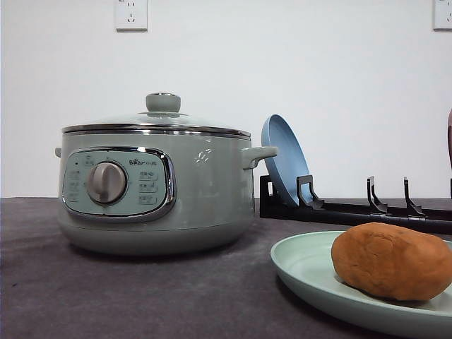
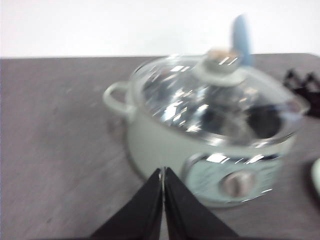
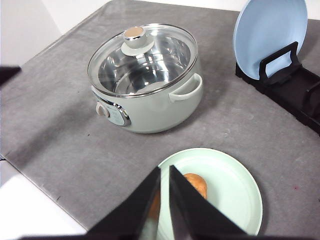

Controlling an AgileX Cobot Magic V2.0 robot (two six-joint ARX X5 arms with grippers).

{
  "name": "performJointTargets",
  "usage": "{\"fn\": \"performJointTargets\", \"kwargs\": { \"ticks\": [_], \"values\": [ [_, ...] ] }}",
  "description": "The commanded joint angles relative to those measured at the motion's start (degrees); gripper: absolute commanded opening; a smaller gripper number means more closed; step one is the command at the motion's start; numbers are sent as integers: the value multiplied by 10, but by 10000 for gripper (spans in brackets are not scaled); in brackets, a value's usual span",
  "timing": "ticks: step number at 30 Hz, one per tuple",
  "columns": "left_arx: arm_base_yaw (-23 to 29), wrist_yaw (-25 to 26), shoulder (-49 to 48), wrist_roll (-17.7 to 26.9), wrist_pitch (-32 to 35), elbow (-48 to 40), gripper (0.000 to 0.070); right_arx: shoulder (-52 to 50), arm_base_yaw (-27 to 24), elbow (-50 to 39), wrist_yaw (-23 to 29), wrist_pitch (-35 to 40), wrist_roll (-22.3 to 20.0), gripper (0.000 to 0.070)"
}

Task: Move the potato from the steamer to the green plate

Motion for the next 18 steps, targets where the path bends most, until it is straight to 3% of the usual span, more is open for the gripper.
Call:
{"fn": "performJointTargets", "kwargs": {
  "ticks": [1,8,18],
  "values": [
    [14,-7,-23,9,26,-40,0,2,5,7,0,5,-4,19],
    [63,-11,-79,-12,95,-135,0,2,5,7,0,5,-4,19],
    [64,-62,-105,-43,149,-204,0,2,5,7,0,6,-4,19]
  ]
}}
